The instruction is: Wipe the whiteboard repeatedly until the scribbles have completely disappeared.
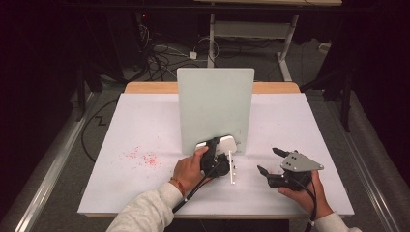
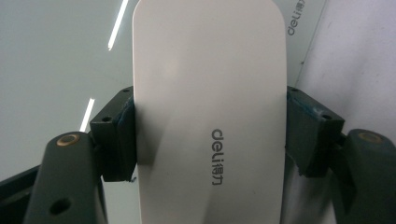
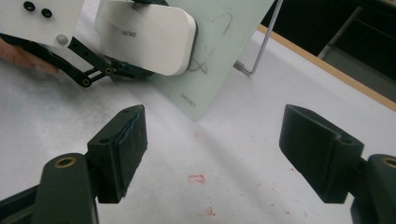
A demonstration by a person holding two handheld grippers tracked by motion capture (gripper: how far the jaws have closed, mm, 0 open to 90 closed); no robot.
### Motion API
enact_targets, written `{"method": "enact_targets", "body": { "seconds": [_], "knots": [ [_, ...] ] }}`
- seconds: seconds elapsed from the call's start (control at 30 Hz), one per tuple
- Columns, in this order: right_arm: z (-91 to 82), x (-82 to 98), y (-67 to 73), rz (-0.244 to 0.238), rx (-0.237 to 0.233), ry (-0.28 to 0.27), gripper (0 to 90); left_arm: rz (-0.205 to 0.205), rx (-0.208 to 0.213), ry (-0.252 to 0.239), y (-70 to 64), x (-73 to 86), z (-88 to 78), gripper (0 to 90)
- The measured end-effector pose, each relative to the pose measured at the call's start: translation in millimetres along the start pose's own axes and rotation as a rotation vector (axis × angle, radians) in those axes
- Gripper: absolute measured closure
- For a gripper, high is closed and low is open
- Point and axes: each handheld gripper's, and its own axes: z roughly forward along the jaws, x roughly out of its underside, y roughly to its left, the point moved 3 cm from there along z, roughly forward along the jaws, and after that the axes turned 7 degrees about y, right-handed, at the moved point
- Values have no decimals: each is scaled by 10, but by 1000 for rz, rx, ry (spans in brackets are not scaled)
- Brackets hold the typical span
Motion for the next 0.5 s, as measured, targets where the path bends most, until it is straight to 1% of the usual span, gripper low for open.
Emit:
{"method": "enact_targets", "body": {
  "seconds": [0.13, 0.2, 0.27, 0.3, 0.33, 0.43, 0.5],
  "knots": [
    [-1, -2, -4, 1, 1, -1, 242, 58, -2, -21, -41, -67, 19, 286],
    [-1, -1, -6, 1, 2, -1, 242, 76, -6, -28, -66, -119, 29, 286],
    [-4, -2, -10, 0, 3, -4, 242, 86, -8, -34, -90, -176, 37, 286],
    [-5, -2, -12, 1, 3, -4, 242, 82, -10, -47, -114, -208, 50, 286],
    [-6, -1, -13, 1, 4, -4, 242, 87, -14, -51, -131, -238, 56, 286],
    [-17, -3, -20, -1, 8, -8, 242, 115, -17, -58, -164, -314, 71, 286],
    [-29, -3, -36, 7, 14, -14, 242, 125, -16, -61, -166, -351, 75, 287]
  ]
}}
